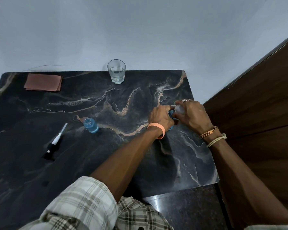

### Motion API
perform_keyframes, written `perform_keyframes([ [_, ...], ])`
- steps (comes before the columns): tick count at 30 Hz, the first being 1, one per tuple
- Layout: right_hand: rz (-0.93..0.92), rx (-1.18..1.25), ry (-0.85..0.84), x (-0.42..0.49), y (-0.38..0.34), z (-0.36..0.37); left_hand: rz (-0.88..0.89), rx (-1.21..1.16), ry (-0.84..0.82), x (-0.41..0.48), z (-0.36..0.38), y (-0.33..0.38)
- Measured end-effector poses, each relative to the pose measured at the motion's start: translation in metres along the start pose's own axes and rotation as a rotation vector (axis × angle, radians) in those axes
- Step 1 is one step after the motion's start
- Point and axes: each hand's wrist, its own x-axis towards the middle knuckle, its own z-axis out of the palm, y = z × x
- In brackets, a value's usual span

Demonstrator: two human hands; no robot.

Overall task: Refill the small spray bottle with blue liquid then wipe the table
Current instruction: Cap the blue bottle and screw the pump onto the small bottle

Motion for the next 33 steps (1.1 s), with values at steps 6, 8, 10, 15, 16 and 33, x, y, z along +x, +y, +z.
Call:
perform_keyframes([
  [6,0.013,0.058,0.067,0.0,0.003,0.003,-0.008,0.01,-0.011,0.002,0.0,0.0],
  [8,0.049,0.021,0.064,0.0,0.002,0.006,-0.014,0.006,-0.021,0.002,0.0,-0.001],
  [10,0.051,0.026,0.044,-0.001,0.0,0.006,-0.018,0.001,-0.02,0.002,0.001,-0.002],
  [15,-0.045,0.03,0.034,-0.004,-0.001,0.006,-0.018,-0.013,-0.001,0.002,0.002,-0.001],
  [16,-0.029,0.012,0.048,-0.004,-0.001,0.007,-0.018,-0.012,-0.008,0.002,0.001,-0.001],
  [33,0.025,0.122,0.052,-0.009,0.009,0.013,0.042,-0.008,-0.017,0.001,-0.001,-0.004],
])
